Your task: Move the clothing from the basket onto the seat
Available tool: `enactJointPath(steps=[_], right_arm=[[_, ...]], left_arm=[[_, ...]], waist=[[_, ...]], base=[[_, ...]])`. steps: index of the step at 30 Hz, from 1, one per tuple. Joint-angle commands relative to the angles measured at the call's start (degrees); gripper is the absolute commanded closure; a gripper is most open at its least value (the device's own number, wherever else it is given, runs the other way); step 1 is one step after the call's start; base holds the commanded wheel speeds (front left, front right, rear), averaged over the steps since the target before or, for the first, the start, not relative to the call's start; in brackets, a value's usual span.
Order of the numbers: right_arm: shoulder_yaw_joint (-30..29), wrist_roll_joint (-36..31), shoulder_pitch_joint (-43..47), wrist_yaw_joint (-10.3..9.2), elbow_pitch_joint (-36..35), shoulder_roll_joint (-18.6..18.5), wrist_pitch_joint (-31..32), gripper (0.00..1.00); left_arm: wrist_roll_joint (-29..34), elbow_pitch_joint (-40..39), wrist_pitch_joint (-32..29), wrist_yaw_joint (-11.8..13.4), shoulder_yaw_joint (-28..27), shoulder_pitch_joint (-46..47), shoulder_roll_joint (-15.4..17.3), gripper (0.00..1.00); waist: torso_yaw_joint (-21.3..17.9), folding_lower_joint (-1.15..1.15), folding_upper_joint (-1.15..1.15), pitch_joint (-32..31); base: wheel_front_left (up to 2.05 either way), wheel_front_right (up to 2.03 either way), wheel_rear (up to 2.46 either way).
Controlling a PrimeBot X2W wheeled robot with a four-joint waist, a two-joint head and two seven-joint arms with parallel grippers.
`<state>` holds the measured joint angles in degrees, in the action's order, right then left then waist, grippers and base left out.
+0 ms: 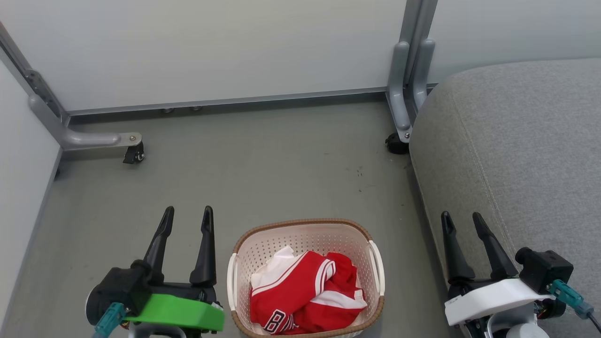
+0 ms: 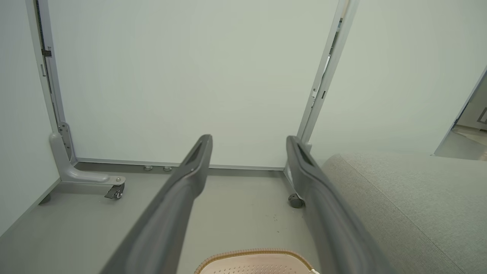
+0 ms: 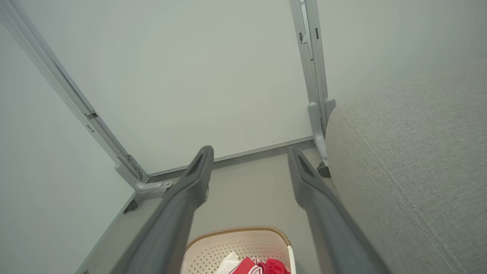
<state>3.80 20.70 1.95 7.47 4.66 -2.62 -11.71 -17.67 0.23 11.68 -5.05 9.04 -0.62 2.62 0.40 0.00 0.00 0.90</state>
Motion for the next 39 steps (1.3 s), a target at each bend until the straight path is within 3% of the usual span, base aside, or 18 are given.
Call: enactJointPath(steps=[1, 30, 39], right_arm=[[0.0, -1.3, 0.4, 0.02, -0.5, -0.3, -0.6, 0.00], [1.2, -12.9, 1.9, 0.03, -1.7, -0.4, -3.6, 0.00], [1.1, -12.5, 2.1, 0.03, -1.5, -0.4, -3.5, 0.00]], left_arm=[[1.3, -0.2, 0.5, 0.1, 0.1, -0.9, 0.3, 0.00], [12.9, -0.9, 3.7, 0.8, 1.8, -2.4, 0.4, 0.00], [13.4, -0.3, 3.5, 0.7, 2.4, -2.2, 0.4, 0.00]], waist=[[0.0, 0.00, 0.00, -0.1], [0.0, 0.00, 0.00, 0.9], [-0.2, 0.00, 0.00, 1.6]], base=[[0.00, 0.00, 0.00], [0.00, 0.00, 0.00], [0.00, 0.00, 0.00]])
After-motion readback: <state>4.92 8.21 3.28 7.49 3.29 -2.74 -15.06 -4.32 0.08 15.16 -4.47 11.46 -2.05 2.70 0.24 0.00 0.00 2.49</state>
